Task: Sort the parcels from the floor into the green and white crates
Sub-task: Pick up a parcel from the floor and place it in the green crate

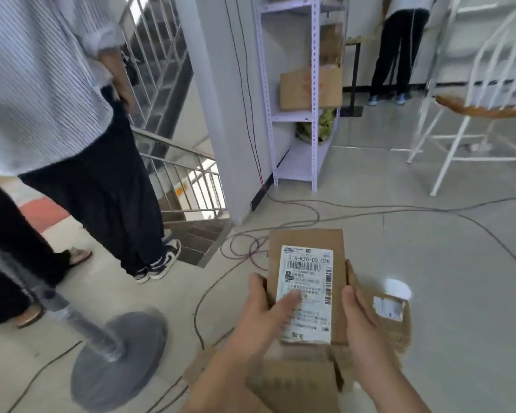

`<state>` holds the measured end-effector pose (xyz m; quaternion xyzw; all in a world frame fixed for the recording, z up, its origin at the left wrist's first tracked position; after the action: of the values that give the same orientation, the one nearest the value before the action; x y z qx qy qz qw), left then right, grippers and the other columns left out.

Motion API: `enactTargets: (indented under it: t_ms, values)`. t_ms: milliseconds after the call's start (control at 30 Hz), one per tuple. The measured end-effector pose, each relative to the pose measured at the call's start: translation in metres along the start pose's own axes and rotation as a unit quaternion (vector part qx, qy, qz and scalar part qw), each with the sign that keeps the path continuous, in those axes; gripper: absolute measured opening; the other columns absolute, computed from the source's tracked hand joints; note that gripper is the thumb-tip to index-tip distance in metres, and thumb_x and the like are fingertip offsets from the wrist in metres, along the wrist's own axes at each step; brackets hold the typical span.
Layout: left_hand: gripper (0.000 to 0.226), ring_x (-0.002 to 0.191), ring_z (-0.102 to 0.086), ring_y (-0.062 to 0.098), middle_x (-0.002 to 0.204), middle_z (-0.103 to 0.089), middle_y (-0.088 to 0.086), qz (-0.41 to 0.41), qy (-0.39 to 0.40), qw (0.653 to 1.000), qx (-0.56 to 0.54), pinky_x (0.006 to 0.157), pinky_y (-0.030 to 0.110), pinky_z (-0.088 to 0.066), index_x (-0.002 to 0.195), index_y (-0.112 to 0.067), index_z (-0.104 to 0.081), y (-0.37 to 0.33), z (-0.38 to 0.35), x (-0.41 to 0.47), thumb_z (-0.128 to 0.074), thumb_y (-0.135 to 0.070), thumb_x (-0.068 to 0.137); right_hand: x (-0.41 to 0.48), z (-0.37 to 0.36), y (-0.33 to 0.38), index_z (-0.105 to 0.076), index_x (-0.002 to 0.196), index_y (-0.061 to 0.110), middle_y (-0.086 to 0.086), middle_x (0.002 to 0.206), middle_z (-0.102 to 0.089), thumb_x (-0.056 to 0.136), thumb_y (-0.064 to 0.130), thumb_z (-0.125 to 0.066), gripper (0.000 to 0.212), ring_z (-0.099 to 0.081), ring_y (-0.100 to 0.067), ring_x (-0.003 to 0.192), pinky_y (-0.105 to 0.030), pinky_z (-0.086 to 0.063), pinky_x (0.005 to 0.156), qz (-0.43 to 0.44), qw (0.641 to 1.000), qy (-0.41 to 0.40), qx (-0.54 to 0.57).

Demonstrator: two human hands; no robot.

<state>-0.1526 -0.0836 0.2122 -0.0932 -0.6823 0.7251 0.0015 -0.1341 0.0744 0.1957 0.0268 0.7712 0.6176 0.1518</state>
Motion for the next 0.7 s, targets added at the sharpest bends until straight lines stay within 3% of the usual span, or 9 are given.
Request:
enactTargets:
  t_ms: [67,167,267,367,433,567,700]
  values:
    - [0.033,0.083,-0.072,0.01,0.095,-0.073,-0.008,-0.029,0.009,1.0,0.0,0.061,0.019,-0.055,0.097,-0.011,-0.035,-0.091,0.014,-0.016,-0.064,-0.023,0.089,-0.021,-0.025,0.092,-0.047,0.106,0.073,0.04,0.115,-0.053,0.098,0.04,-0.036,0.035,-0.053,0.026,0.093,-0.006,-0.048,0.074,0.027,0.999,0.026,-0.009]
    - [0.028,0.084,-0.071,0.007,0.096,-0.072,-0.017,-0.056,0.037,0.997,0.028,0.059,0.015,-0.053,0.105,-0.01,-0.033,-0.225,0.034,-0.05,-0.058,-0.017,0.093,-0.056,-0.055,0.228,-0.046,0.109,0.069,0.041,0.111,-0.056,0.097,0.042,-0.037,0.031,-0.052,0.023,0.098,-0.005,-0.044,0.077,0.06,0.997,0.053,-0.017]
    - [0.025,0.088,-0.069,0.005,0.105,-0.069,-0.009,-0.067,0.039,0.996,0.041,0.065,0.016,-0.053,0.107,-0.014,-0.037,-0.349,0.05,-0.09,-0.057,-0.011,0.092,-0.095,-0.078,0.357,-0.053,0.109,0.062,0.042,0.109,-0.058,0.098,0.039,-0.04,0.029,-0.05,0.017,0.11,-0.013,-0.042,0.088,0.084,0.994,0.064,-0.014]
    - [0.026,0.075,-0.065,-0.003,0.11,-0.065,-0.006,-0.095,0.04,0.993,0.056,0.058,0.012,-0.049,0.106,-0.015,-0.037,-0.45,0.061,-0.133,-0.058,-0.01,0.09,-0.139,-0.101,0.457,-0.055,0.112,0.061,0.039,0.114,-0.058,0.096,0.043,-0.042,0.028,-0.054,0.017,0.107,-0.023,-0.038,0.099,0.117,0.989,0.084,-0.019]
    - [0.027,0.078,-0.065,-0.003,0.106,-0.066,-0.01,-0.123,0.03,0.99,0.056,0.057,0.013,-0.049,0.102,-0.019,-0.038,-0.505,0.071,-0.16,-0.06,-0.017,0.087,-0.166,-0.118,0.506,-0.053,0.115,0.061,0.033,0.121,-0.058,0.095,0.046,-0.043,0.028,-0.054,0.008,0.115,-0.031,-0.038,0.104,0.131,0.986,0.102,-0.007]
    - [0.025,0.108,-0.062,0.005,0.112,-0.063,-0.017,-0.189,-0.005,0.981,0.053,0.081,0.022,-0.054,0.107,-0.022,-0.043,-0.581,0.089,-0.206,-0.059,-0.022,0.089,-0.211,-0.139,0.563,-0.049,0.121,0.06,0.028,0.123,-0.06,0.092,0.051,-0.041,0.031,-0.054,0.002,0.119,-0.037,-0.037,0.107,0.141,0.978,0.152,0.004]
    - [0.024,0.113,-0.058,0.003,0.115,-0.061,-0.021,-0.234,-0.031,0.969,0.072,0.088,0.024,-0.053,0.107,-0.024,-0.044,-0.615,0.093,-0.24,-0.058,-0.027,0.088,-0.233,-0.149,0.591,-0.049,0.129,0.051,0.023,0.128,-0.058,0.084,0.055,-0.045,0.045,-0.05,-0.002,0.124,-0.041,-0.034,0.11,0.169,0.967,0.191,0.018]
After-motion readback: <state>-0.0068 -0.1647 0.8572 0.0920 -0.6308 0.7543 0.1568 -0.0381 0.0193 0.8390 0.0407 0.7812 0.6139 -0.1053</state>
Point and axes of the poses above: each hand's wrist, its own x-axis towards the middle knuckle, its own z-axis out of the back of the hand, y = z × x, the point moved 3 cm from there along x, towards the middle knuckle
